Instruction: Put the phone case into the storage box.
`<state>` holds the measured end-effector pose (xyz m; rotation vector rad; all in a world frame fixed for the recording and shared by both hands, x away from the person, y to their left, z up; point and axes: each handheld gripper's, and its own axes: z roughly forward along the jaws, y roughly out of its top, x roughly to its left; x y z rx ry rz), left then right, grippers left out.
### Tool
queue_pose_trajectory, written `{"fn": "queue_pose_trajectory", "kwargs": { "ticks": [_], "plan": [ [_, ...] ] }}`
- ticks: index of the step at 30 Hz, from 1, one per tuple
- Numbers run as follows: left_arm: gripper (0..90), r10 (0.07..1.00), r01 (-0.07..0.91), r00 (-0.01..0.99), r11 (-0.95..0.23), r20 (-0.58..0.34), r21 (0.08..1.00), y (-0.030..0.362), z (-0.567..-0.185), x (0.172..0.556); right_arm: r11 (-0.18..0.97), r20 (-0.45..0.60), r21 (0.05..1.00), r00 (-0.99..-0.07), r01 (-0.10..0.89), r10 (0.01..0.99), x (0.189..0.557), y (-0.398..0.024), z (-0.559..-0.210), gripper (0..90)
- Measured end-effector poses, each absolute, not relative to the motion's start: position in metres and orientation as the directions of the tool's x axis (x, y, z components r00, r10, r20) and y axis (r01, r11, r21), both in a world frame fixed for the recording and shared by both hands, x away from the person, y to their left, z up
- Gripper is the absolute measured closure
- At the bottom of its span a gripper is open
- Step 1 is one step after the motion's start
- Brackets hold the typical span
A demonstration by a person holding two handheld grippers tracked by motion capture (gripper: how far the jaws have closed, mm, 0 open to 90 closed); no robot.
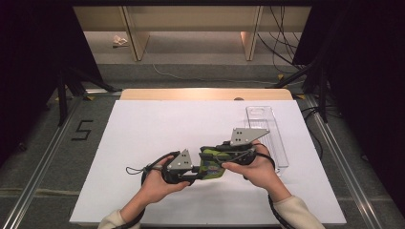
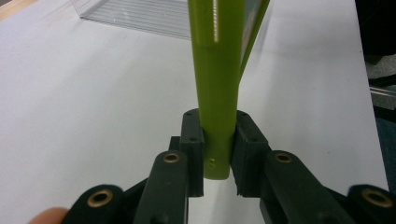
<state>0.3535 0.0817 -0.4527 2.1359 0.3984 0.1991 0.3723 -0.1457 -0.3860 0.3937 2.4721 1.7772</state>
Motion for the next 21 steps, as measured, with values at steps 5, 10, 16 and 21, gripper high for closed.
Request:
{"fn": "queue_pose_trajectory", "kwargs": {
  "ticks": [5, 10, 16, 21],
  "plan": [
    [77.1, 0.358, 0.207, 0.934, -0.520, -0.009, 0.829, 0.0821, -0.4523, 0.3536, 0.297, 0.087, 0.941, -0.965, 0.162, 0.249, 0.3718, -0.1455, -0.3853, 77.3],
    [77.4, 0.359, 0.209, 0.933, -0.519, -0.010, 0.829, 0.0833, -0.4515, 0.3538, 0.295, 0.086, 0.942, -0.965, 0.160, 0.247, 0.3716, -0.1452, -0.3852, 77.1],
    [77.7, 0.372, 0.223, 0.928, -0.500, -0.025, 0.837, 0.0846, -0.4501, 0.3543, 0.285, 0.088, 0.945, -0.964, 0.161, 0.252, 0.3722, -0.1463, -0.3841, 76.3],
    [77.7, 0.370, 0.224, 0.928, -0.502, -0.027, 0.836, 0.0852, -0.4504, 0.3547, 0.286, 0.082, 0.945, -0.963, 0.156, 0.256, 0.3723, -0.1463, -0.3840, 75.6]
  ]
}}
